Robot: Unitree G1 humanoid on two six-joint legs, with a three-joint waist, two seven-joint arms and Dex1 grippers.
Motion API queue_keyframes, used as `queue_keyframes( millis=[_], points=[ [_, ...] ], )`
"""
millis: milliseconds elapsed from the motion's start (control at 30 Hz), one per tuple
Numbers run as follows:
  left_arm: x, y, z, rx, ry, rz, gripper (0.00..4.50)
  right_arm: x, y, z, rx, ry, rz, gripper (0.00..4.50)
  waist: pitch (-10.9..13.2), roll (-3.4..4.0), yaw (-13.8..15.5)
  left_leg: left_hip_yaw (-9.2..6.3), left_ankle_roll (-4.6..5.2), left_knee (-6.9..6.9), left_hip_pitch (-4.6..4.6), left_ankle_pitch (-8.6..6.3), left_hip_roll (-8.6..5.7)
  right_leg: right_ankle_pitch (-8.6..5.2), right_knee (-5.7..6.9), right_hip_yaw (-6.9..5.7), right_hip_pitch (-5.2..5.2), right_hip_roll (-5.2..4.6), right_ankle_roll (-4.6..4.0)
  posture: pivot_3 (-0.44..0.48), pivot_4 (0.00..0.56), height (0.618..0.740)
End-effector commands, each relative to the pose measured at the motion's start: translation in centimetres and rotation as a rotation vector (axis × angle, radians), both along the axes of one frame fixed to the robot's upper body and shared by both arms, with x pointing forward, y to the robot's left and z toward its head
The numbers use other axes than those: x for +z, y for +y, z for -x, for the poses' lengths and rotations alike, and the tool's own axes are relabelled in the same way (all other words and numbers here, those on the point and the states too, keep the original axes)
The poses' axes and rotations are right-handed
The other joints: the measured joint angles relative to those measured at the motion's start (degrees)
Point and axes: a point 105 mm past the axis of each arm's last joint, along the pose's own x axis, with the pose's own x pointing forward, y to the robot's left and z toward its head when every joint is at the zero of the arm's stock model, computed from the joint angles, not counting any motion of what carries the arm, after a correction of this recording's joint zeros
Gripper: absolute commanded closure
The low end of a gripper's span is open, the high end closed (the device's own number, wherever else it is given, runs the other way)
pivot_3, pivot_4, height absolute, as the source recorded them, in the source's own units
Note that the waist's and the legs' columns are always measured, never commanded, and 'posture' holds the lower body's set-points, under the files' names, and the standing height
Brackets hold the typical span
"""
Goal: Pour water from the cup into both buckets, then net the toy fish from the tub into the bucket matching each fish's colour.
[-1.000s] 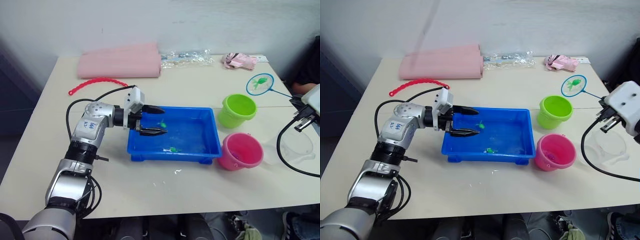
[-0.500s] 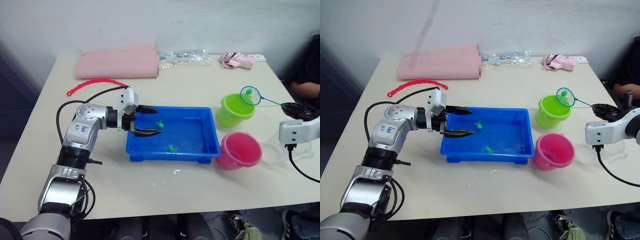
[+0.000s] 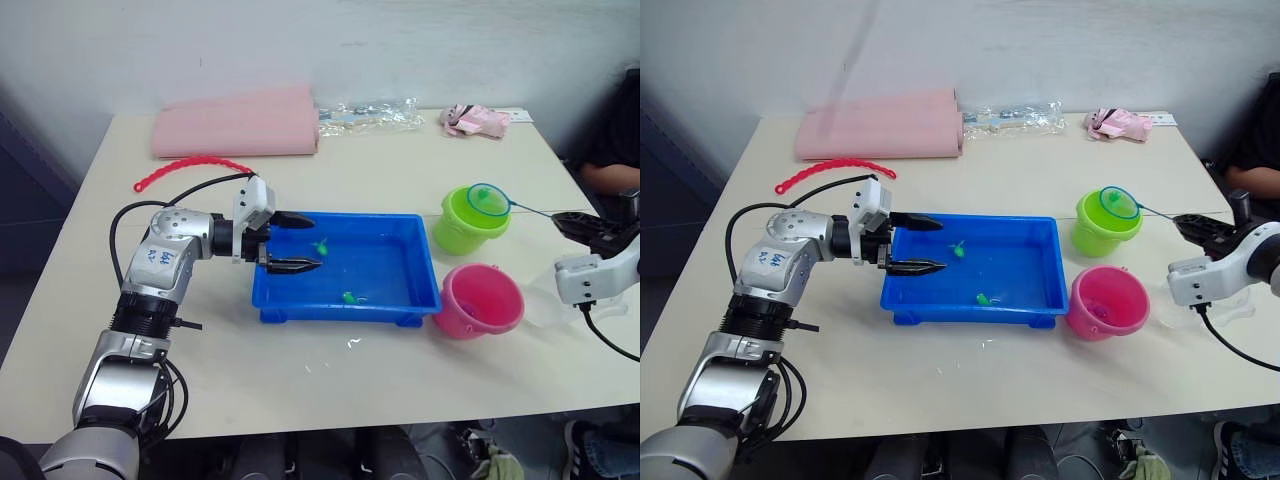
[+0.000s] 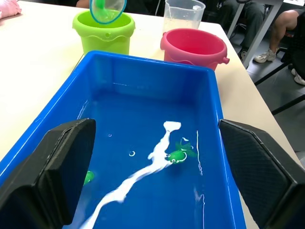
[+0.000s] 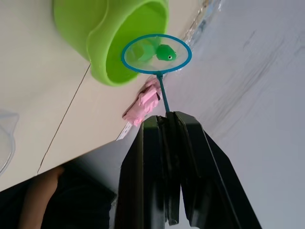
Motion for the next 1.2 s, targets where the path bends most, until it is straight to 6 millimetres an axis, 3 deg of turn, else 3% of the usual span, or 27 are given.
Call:
queue_keyframes(
  millis=[33, 267, 367, 467, 533, 700, 900, 1200],
  points=[
    [1.3, -0.3, 0.1, -0.021, -0.054, 0.011, 0.03, 2.0, -0.5, -0.2, -0.022, -0.055, 0.037, 4.50, 0.00, 0.00, 0.04, 0.00, 0.00, 0.00, 0.00, 0.00, 0.00, 0.00, 0.00, 0.00, 0.00, 0.00, 0.00, 0.000, 0.150, 0.738],
    [1.1, -0.3, 0.1, -0.022, -0.053, 0.015, 0.03, 2.2, -0.5, -0.2, -0.020, -0.061, -0.006, 4.50, 0.01, 0.01, -0.02, -0.01, 0.00, -0.01, -0.01, 0.00, 0.01, 0.00, 0.03, -0.01, 0.01, 0.01, 0.00, 0.000, 0.150, 0.738],
    [0.8, -0.2, 0.0, -0.024, -0.057, -0.006, 0.03, 3.3, -0.8, -0.4, -0.082, -0.068, -0.310, 4.50, 0.01, 0.01, -0.01, -0.01, 0.00, 0.01, 0.00, 0.00, 0.02, 0.00, 0.01, -0.01, 0.02, 0.03, 0.00, 0.000, 0.150, 0.738],
    [0.0, 0.3, 0.6, -0.043, -0.038, -0.038, 0.03, 3.5, 1.5, 0.3, -0.003, 0.017, -0.540, 4.50, 0.01, 0.01, 0.07, -0.05, 0.01, 0.02, 0.01, 0.00, 0.00, 0.00, 0.03, -0.04, 0.07, 0.03, 0.00, 0.000, 0.150, 0.738],
    [-0.2, 0.4, 0.9, -0.053, -0.028, -0.046, 0.03, 3.4, 2.5, 0.7, 0.032, 0.065, -0.585, 4.50, 0.02, 0.04, 0.07, -0.06, 0.01, 0.01, 0.01, 0.00, 0.01, 0.00, 0.03, -0.06, 0.07, 0.04, 0.00, 0.000, 0.150, 0.738],
    [-1.8, 1.5, 2.5, -0.103, -0.002, -0.142, 0.03, 0.9, 7.6, 2.3, 0.093, 0.401, -1.030, 4.50, 0.02, 0.04, 0.17, -0.14, 0.02, 0.00, 0.00, 0.00, 0.03, 0.01, 0.01, -0.10, 0.10, 0.05, 0.00, 0.000, 0.150, 0.738],
    [-2.1, 1.9, 2.8, -0.105, -0.024, -0.192, 0.03, -3.4, 10.0, 3.0, 0.056, 0.656, -0.979, 4.50, 0.02, 0.04, 0.63, -0.17, 0.11, 0.10, 0.00, 0.00, -0.07, 0.02, -0.02, -0.10, 0.12, -0.07, 0.00, 0.000, 0.150, 0.738],
    [-1.9, 1.8, 2.7, -0.096, -0.044, -0.200, 0.03, -6.8, 10.5, 1.9, 0.097, 0.648, -0.731, 4.50, 0.02, 0.05, 0.16, -0.09, 0.10, 0.05, 0.00, 0.00, -0.05, 0.01, 0.06, -0.11, 0.07, -0.04, 0.00, 0.000, 0.150, 0.738]
  ],
)
